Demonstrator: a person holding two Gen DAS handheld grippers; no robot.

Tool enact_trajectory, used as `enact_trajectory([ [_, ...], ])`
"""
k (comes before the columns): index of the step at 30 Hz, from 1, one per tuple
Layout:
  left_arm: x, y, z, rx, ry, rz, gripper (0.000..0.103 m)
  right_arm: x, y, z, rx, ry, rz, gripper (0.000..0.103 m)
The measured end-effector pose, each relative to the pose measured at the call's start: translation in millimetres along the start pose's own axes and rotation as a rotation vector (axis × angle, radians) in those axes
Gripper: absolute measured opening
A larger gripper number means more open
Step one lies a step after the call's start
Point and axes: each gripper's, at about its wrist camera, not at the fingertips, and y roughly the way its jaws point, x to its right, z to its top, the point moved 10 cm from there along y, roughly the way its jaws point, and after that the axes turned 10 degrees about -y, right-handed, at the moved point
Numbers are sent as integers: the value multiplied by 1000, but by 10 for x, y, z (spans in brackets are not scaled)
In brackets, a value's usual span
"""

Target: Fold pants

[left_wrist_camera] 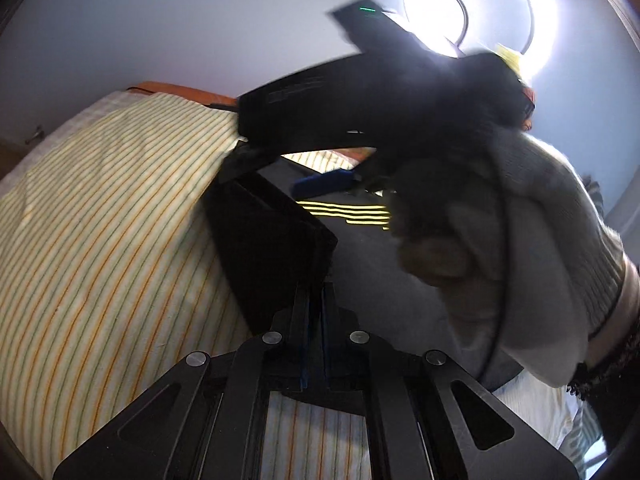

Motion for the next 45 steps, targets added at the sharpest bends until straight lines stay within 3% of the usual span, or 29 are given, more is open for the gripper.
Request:
enact_trajectory([
  [3, -71, -6, -40, -10, -14, 2, 3, -28, 127, 30, -31, -24, -47, 74],
  [5, -144, -19, -49, -7, -31, 18, 3, -67, 151, 36, -41, -36, -32, 74],
  [10, -497, -220, -61, -3, -240, 40, 5, -134, 142, 88, -43, -58, -40, 74],
  [11, -551, -258, -65, 1, -260, 48, 9, -144, 133, 105, -40, -56, -35, 74],
  [13, -685, -315, -102, -10, -354, 42, 30, -146, 106, 99, -37, -56, -37, 74],
  [14, -728, -313, -128, -24, -390, 35, 46, -142, 99, 96, -36, -57, -44, 74],
  [17, -777, -246, -215, -72, -442, 19, 49, -135, 109, 89, -36, -56, -55, 74],
  [19, -743, -208, -171, -67, -411, 18, 52, -123, 103, 79, -32, -56, -66, 74],
  [21, -739, -146, -83, -61, -416, -9, 66, -118, 84, 74, -25, -45, -60, 74],
  [23, -794, -57, 15, -49, -423, -9, 66, -115, 75, 76, -21, -36, -53, 74],
  [28, -834, 90, 176, -16, -378, 36, 66, -114, 45, 109, -17, -23, -44, 74],
  [31, -885, 117, 225, -2, -391, 31, 54, -107, 39, 134, -22, -8, -38, 74],
  [33, -942, 178, 228, -21, -405, 33, 10, -109, 68, 141, -37, 2, -42, 74],
  [36, -962, 231, 219, -14, -387, 43, 5, -107, 134, 151, -67, 0, -71, 74],
  [42, -600, 176, 241, 30, -203, 36, 4, -41, 240, 214, -125, 23, -123, 74],
  [45, -561, 182, 241, 40, -187, 39, 4, -40, 288, 266, -140, 30, -143, 74],
])
